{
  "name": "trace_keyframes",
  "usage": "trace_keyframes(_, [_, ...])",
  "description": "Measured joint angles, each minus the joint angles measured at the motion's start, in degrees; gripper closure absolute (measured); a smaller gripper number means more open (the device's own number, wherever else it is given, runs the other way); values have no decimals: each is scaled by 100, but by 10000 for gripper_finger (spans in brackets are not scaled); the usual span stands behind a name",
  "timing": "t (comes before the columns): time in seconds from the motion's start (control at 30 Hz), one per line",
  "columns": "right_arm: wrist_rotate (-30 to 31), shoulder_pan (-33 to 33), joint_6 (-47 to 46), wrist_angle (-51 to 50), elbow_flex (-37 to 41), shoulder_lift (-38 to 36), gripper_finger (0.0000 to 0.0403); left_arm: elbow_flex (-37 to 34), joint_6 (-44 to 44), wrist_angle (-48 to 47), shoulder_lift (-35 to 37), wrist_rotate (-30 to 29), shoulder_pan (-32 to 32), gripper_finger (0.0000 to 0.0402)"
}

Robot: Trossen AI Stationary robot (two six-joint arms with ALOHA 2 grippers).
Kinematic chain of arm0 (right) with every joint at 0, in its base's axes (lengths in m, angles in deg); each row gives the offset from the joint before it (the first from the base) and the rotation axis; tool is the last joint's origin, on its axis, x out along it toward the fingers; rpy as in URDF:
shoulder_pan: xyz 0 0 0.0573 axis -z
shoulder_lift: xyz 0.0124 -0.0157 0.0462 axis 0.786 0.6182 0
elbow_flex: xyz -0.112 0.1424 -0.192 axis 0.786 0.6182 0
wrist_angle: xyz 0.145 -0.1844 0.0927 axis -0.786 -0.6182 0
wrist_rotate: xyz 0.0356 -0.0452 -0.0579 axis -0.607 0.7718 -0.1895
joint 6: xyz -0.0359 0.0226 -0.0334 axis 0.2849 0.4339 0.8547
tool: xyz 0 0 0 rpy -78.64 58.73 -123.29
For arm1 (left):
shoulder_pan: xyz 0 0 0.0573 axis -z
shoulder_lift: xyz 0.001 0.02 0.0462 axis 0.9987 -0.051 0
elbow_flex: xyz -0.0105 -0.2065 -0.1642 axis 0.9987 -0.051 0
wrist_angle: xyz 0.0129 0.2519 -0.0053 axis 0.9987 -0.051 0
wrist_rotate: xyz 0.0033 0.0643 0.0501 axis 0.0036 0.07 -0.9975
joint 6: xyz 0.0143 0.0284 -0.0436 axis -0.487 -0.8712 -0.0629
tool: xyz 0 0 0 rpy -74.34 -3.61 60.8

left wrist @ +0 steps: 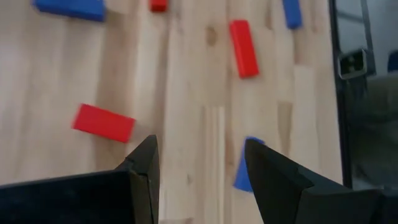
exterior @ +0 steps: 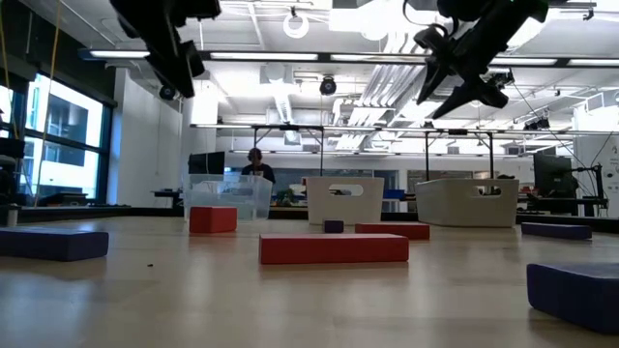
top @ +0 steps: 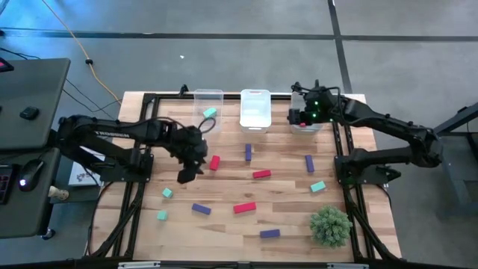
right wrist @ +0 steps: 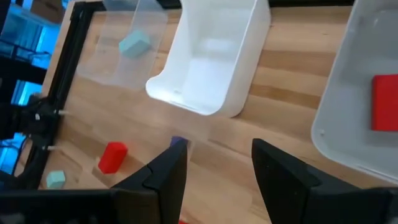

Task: Sort & place blocks by color
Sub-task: Put the violet block into the white bin

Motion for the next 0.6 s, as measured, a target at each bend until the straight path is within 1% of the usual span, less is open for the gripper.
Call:
trace_keyframes(0.13, [0, -94, 15, 4, 0, 2, 233, -2, -42, -4, -7, -24, 425, 247])
trace_keyframes(0.4, [-7, -225, 17, 11, 0, 2, 233, -9, 94, -47, -88, -526, 1293, 247])
trace_keyframes(0.6, [-22, -335, 59, 37, 0, 2, 233, -2, 275, -125, -502, -651, 1780, 247])
